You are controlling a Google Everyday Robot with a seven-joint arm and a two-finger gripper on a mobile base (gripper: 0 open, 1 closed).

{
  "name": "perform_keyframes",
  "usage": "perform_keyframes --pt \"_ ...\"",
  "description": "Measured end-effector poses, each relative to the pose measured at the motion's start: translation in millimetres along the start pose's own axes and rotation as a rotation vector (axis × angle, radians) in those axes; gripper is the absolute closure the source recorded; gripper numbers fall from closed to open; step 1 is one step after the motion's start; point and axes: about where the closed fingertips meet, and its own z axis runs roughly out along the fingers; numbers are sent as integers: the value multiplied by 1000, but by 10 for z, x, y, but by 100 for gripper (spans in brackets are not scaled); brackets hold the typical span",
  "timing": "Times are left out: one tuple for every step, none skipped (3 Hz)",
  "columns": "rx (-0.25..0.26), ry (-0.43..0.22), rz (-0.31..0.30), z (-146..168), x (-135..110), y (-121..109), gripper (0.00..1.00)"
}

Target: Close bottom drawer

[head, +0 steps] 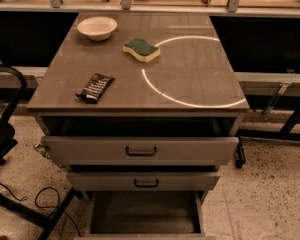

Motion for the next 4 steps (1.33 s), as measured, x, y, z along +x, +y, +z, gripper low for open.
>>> perform_keyframes --pt "46 24 -66 -1 -88 -375 100" --pt "70 37 -101 -13 -136 -584 100" --pt "94 46 -130 -35 -193 -814 100" --pt "124 54 -163 -73 -292 -1116 100"
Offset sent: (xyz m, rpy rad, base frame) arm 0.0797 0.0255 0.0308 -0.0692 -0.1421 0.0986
